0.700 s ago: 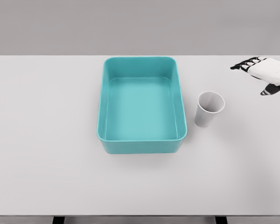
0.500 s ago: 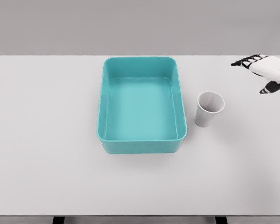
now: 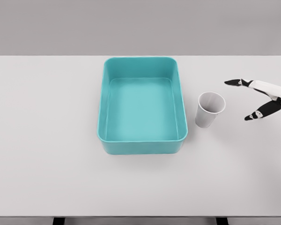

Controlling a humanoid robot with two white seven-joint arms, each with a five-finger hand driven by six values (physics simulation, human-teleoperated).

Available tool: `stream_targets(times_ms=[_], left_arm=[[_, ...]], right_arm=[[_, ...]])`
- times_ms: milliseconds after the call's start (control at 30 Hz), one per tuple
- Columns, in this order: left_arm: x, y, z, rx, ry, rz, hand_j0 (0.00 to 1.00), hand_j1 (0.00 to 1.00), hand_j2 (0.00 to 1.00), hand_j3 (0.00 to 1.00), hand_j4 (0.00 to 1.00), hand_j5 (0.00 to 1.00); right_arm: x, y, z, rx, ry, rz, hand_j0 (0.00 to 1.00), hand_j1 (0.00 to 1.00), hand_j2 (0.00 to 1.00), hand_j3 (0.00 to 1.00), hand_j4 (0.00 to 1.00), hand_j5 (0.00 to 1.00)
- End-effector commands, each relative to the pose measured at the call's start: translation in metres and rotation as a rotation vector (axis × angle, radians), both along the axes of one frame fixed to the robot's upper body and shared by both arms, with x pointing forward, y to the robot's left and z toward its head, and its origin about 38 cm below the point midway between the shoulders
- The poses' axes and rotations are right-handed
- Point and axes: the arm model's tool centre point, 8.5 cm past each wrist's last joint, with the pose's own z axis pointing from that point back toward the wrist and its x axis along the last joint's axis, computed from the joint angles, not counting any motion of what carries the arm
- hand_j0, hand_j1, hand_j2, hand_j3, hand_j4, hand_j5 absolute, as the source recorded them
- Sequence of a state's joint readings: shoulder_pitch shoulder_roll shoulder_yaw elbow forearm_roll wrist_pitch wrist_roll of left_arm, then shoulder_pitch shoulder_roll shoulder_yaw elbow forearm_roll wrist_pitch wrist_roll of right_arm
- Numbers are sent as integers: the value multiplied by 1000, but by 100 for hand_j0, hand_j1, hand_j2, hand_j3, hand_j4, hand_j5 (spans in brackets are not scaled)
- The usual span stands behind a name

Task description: Put the paper cup into the basket with your right arm

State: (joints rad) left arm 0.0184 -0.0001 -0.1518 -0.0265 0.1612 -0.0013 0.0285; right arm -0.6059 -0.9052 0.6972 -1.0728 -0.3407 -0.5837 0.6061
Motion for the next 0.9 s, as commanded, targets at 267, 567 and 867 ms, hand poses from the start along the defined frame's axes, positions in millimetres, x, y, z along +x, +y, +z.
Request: stream_targets(times_ms=[267,567,867], left_arm=[[0,0,0,-1,0,0,100,100,100,100,100,100],[0,0,0,1,0,0,100,100,100,100,100,100],[0,0,0,-1,-1,0,100,100,100,100,100,100]], right_arm=[[15,-3,-41,267,48,-155,100,100,100,100,100,100],[10,20,-57,263,88,-100,100,100,100,100,100,100],[10,43,-57,274,92,-38,100,100,100,100,100,100]])
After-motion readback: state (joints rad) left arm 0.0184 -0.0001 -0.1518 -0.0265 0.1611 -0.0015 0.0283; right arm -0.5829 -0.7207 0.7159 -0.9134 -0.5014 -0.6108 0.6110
